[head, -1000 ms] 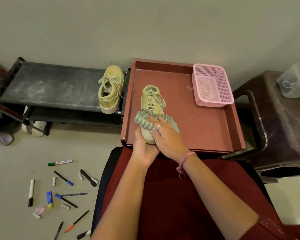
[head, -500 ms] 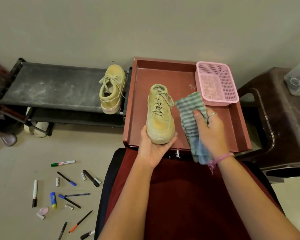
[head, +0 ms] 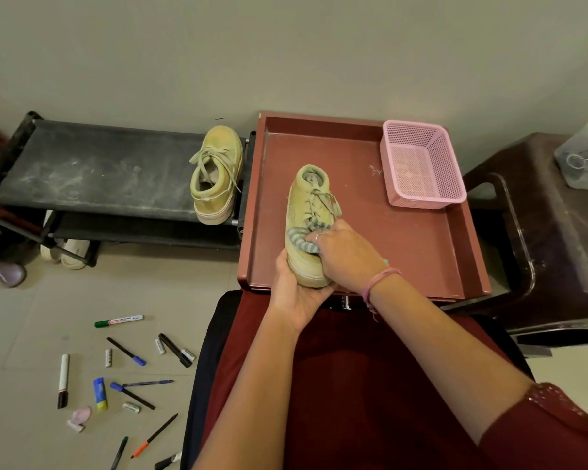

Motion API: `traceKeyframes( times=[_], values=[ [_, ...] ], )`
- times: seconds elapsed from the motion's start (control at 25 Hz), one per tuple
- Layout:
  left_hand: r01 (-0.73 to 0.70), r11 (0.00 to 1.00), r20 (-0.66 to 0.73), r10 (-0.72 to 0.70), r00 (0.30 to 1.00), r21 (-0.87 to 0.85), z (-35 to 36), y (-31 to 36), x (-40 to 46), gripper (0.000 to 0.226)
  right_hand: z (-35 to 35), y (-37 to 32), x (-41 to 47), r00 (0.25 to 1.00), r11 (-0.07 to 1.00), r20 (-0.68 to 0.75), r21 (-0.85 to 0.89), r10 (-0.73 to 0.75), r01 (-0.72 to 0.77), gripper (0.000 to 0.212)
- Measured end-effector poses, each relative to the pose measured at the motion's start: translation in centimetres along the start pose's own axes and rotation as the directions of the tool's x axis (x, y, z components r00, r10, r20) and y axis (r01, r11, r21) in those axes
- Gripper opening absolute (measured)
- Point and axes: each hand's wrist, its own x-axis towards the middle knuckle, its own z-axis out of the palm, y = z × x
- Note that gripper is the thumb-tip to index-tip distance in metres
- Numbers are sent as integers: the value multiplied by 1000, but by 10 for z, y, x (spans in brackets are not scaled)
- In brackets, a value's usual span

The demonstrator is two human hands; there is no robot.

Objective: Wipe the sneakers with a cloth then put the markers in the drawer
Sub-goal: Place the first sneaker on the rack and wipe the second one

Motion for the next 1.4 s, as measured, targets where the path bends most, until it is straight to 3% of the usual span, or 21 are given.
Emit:
traceKeyframes(
  times=[0.12, 0.32, 0.44, 0.48, 0.56, 0.64, 0.72, 0.76, 0.84, 0.88, 0.96, 1.08, 1.2, 1.32, 1.4],
  values=[
    [12, 999, -6, -11, 1000, 48, 0, -3, 0, 49, -7, 12, -2, 988, 983, 146, 167, 50, -75, 38],
    [17, 997, -5, -16, 1000, 78, -5, 0, 3, 54, -16, 24, -23, 991, 930, 112, 367, -77, 30, 29],
    [38, 995, 2, -38, 999, 95, -10, -1, 7, 57, -31, 37, -48, 983, 924, 154, 381, -96, 31, 34],
    [37, 996, 4, -37, 999, 79, -10, -1, 8, 57, -38, 41, -53, 989, 926, 136, 378, -58, 2, 36],
    [38, 998, 4, -38, 999, 47, -7, 0, 10, 58, -51, 45, -50, 992, 891, -31, 444, 118, -92, 35],
    [43, 998, 12, -44, 999, 46, -5, -1, 13, 60, -51, 37, -34, 954, 854, -182, 507, 239, -117, 37],
    [32, 998, 12, -33, 999, 61, -2, -2, 13, 58, -39, 15, -16, 974, 907, -193, 421, 117, -25, 48],
    [26, 997, 15, -27, 1000, 70, -1, -1, 13, 58, -26, 4, -12, 991, 955, -132, 298, 35, 6, 56],
    [33, 998, 30, -35, 999, 61, 0, 1, 10, 58, -10, -15, -16, 997, 997, 29, 23, 77, -78, 60],
    [37, 998, 36, -39, 999, 48, 0, 2, 8, 58, -9, -21, -25, 997, 995, 11, -55, 80, -80, 58],
    [47, 999, 54, -47, 997, 6, 0, 5, 4, 58, -12, -28, -49, 992, 994, -111, -94, -67, 57, 52],
    [63, 998, 57, -63, 996, 1, 0, 3, 4, 62, -15, -17, -77, 972, 957, -85, -215, -217, 195, 42],
    [59, 998, 67, -60, 996, 12, 0, 0, 7, 63, -35, 0, -77, 996, 993, 45, -79, -83, 86, 56],
    [48, 999, 92, -46, 995, -22, 2, 0, 9, 57, -55, 11, -51, 994, 995, -75, 51, 84, -80, 68],
    [57, 998, 113, -54, 992, -17, 5, -1, 8, 55, -56, 4, -28, 986, 997, -154, 47, 60, -53, 64]
  ],
)
